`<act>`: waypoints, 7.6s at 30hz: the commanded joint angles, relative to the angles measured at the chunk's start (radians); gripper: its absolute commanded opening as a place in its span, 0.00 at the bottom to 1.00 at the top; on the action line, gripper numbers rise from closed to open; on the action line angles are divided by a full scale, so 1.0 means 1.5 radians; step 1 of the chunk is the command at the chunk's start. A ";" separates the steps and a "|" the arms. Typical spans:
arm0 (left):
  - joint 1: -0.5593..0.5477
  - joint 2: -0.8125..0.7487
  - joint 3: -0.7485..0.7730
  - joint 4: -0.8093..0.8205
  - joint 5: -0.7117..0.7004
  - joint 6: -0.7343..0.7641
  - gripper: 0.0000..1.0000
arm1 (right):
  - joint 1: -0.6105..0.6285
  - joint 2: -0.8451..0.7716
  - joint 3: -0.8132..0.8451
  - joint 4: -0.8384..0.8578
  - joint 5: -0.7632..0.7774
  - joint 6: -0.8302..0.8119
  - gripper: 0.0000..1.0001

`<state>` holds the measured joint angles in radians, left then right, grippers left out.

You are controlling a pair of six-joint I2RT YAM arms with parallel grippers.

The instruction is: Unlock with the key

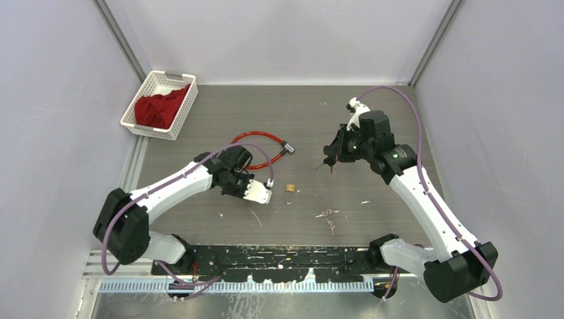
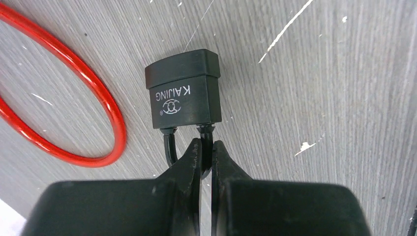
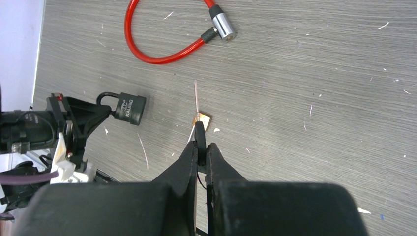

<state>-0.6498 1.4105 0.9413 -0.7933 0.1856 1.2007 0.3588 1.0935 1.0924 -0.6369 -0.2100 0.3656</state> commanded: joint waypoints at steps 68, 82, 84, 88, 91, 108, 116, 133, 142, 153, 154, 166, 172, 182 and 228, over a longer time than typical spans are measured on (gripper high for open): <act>-0.246 -0.047 0.069 -0.204 -0.215 0.219 1.00 | 0.001 -0.046 0.016 0.009 -0.040 -0.010 0.01; -0.008 0.014 0.096 -0.206 0.038 0.543 0.91 | 0.002 -0.058 0.023 -0.009 -0.026 -0.008 0.01; -0.006 0.026 0.095 -0.188 0.049 0.557 0.90 | 0.002 -0.058 0.024 -0.013 -0.024 -0.010 0.01; -0.006 0.042 0.094 -0.199 0.061 0.596 0.89 | 0.002 -0.054 0.026 -0.015 -0.022 -0.012 0.01; -0.006 0.056 0.084 -0.199 0.049 0.615 0.88 | 0.002 -0.047 0.029 -0.015 -0.023 -0.012 0.01; -0.006 0.097 0.019 -0.047 -0.007 0.698 0.63 | 0.002 -0.044 0.037 -0.019 -0.024 -0.018 0.01; -0.004 0.093 -0.003 -0.008 -0.009 0.712 0.48 | 0.002 -0.044 0.034 -0.016 -0.029 -0.020 0.01; -0.022 0.049 0.007 -0.053 -0.002 0.587 0.00 | 0.002 -0.036 0.035 -0.007 -0.042 -0.024 0.01; 0.076 0.122 0.443 -0.316 0.339 -0.126 0.00 | 0.004 0.004 0.075 0.022 -0.081 -0.045 0.01; 0.321 -0.085 0.239 0.214 0.915 -0.849 0.00 | 0.077 -0.003 0.113 0.122 -0.232 -0.108 0.01; 0.324 -0.110 0.220 0.261 0.931 -0.901 0.00 | 0.087 -0.008 0.106 0.136 -0.243 -0.112 0.01; 0.319 -0.143 0.359 -0.161 1.014 -0.585 0.00 | 0.222 -0.019 0.096 0.172 -0.302 -0.161 0.01; 0.314 -0.106 0.386 -0.214 1.014 -0.557 0.00 | 0.231 -0.073 0.033 0.243 -0.307 -0.132 0.01; 0.314 -0.045 0.467 -0.408 1.014 -0.389 0.00 | 0.236 -0.067 0.029 0.336 -0.333 -0.085 0.01; 0.315 0.000 0.525 -0.569 1.012 -0.233 0.00 | 0.281 0.027 0.082 0.364 -0.318 -0.066 0.01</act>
<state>-0.1768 1.4242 1.6852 -1.5917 1.4845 0.8215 0.7696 1.1332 1.1648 -0.1570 -0.6964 0.2535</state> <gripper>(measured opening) 0.309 0.090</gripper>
